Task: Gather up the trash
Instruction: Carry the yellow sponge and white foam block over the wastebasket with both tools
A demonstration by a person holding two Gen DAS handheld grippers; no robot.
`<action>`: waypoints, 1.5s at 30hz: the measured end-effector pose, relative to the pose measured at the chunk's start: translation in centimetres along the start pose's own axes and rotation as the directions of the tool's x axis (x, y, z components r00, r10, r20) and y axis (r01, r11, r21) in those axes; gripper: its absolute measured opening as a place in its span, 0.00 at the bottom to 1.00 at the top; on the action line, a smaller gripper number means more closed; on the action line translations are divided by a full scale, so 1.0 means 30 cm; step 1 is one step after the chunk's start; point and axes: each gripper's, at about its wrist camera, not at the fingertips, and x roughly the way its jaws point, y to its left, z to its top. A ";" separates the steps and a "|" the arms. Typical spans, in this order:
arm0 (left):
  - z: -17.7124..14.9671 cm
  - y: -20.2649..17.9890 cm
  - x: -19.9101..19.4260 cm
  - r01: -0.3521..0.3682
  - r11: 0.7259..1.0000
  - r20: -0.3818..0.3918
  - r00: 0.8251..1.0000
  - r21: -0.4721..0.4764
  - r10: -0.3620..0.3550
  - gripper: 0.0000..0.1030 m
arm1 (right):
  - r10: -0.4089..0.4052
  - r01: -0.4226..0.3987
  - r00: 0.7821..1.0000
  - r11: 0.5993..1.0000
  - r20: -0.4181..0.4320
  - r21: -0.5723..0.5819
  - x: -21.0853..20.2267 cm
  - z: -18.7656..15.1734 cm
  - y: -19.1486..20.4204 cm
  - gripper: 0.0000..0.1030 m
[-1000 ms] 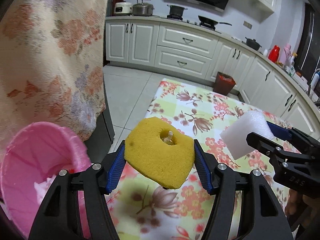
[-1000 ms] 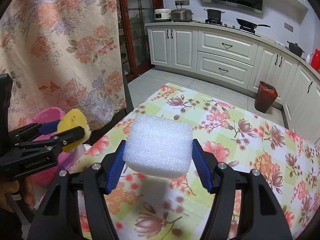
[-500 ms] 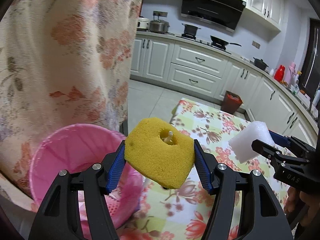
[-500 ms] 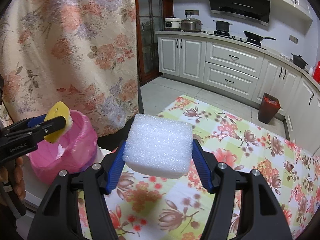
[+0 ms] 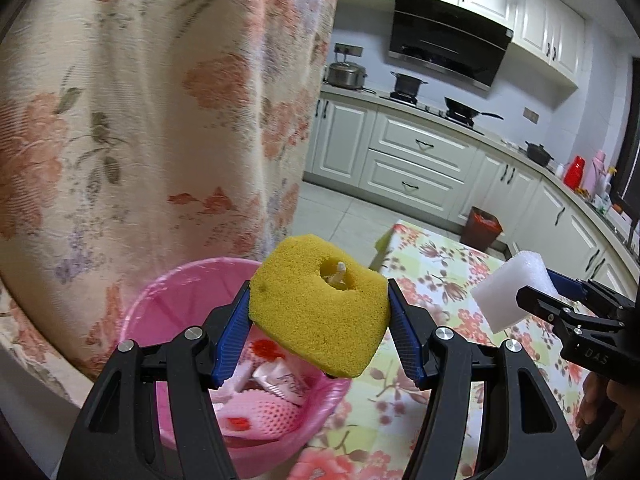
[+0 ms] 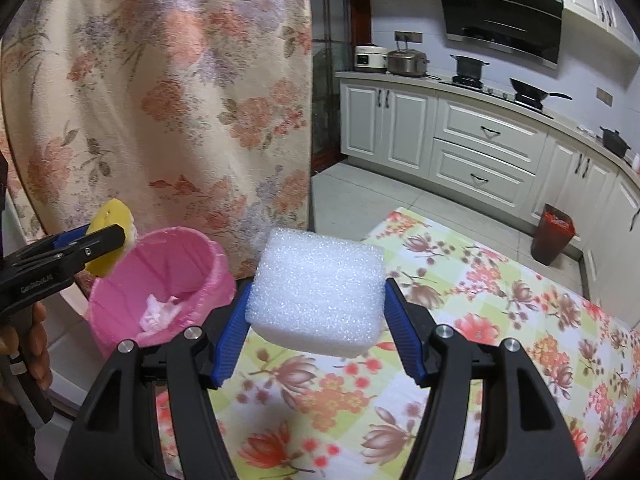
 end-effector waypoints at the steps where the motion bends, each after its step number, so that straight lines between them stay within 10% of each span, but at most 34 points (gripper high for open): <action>1: 0.001 0.011 -0.004 -0.004 1.000 0.002 1.000 -0.004 0.004 0.57 | 0.003 -0.003 1.000 1.000 0.001 -0.005 0.001 0.004 0.011 0.61; 45: 0.029 0.294 -0.062 -0.112 0.989 0.055 0.992 -0.100 0.118 0.58 | 0.220 -0.227 0.972 0.969 -0.080 -0.098 0.229 0.157 0.432 0.61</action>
